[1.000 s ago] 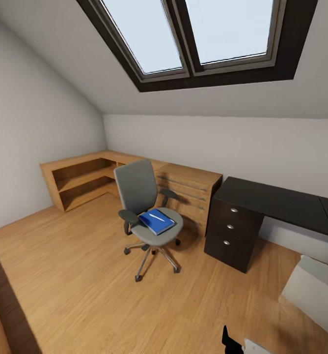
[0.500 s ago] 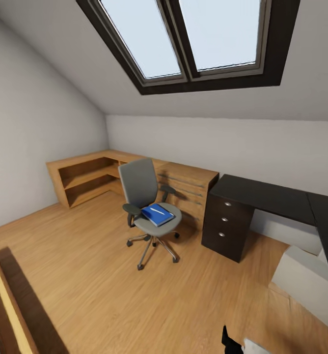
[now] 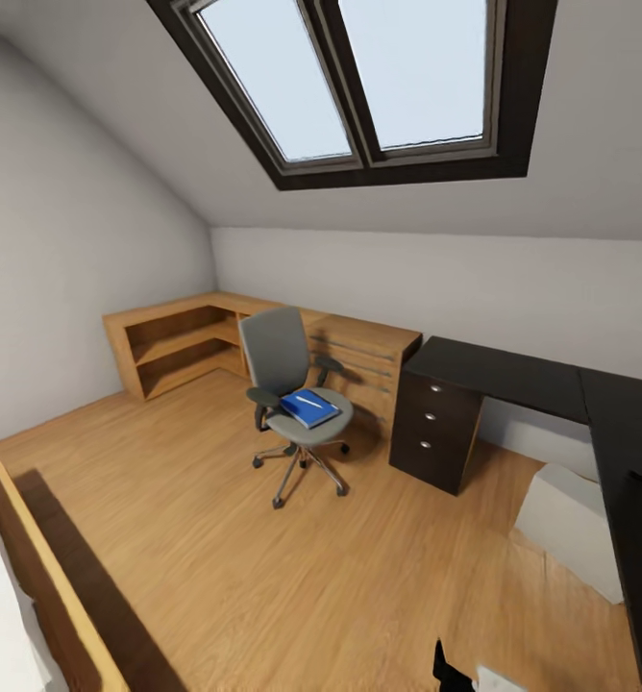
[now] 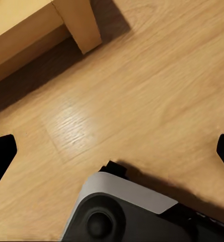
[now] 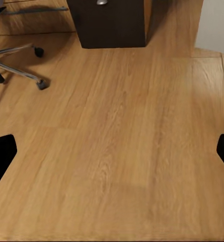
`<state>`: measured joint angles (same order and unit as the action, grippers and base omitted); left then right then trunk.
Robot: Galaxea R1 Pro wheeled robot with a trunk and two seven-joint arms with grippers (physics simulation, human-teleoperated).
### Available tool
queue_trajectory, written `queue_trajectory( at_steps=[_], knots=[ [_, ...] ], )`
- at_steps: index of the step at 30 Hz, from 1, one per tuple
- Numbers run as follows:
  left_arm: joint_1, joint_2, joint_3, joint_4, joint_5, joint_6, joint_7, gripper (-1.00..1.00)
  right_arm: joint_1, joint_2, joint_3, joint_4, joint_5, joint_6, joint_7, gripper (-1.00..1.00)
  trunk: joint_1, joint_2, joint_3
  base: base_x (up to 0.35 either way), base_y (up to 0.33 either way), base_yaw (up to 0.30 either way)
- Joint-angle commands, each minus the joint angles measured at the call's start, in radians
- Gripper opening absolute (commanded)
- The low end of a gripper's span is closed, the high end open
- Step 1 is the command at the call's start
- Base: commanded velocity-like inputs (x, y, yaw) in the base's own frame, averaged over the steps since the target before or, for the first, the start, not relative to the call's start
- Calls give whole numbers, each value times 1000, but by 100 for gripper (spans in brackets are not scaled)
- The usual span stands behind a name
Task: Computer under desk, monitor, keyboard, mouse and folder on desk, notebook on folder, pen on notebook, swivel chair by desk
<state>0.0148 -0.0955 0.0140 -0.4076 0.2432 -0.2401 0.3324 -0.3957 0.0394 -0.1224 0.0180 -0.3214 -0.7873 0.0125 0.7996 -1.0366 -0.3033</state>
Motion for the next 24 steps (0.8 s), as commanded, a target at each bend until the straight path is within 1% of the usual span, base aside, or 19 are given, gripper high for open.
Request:
queue_trajectory(
  at_steps=[1,3,6,8,12,22,24],
  knots=[
    [1,-1,1,-2,5,-2,0,100,-1,0,-8,2,11,-4,1,100,-4,6,2,-338,0,-20],
    [1,-1,1,-2,5,-2,0,100,-1,0,-8,2,25,-4,1,100,-12,20,9,-338,0,-56],
    [1,0,1,-2,5,-2,0,100,0,-1,-8,2,58,-3,1,100,-24,41,19,-338,0,-130],
    [1,0,1,-2,5,-2,0,100,0,-2,-8,2,67,-3,1,100,-31,55,26,-338,0,-163],
    [1,0,1,-2,5,-2,0,100,1,-2,-8,2,77,-3,1,100,-47,83,40,-338,0,-194],
    [1,0,1,-2,5,-2,0,100,4,-1,-8,2,83,0,2,100,-85,153,73,-328,0,-231],
    [1,0,1,-2,5,-2,0,100,5,1,-8,3,83,0,2,100,-85,153,73,-205,0,-107]
  ],
)
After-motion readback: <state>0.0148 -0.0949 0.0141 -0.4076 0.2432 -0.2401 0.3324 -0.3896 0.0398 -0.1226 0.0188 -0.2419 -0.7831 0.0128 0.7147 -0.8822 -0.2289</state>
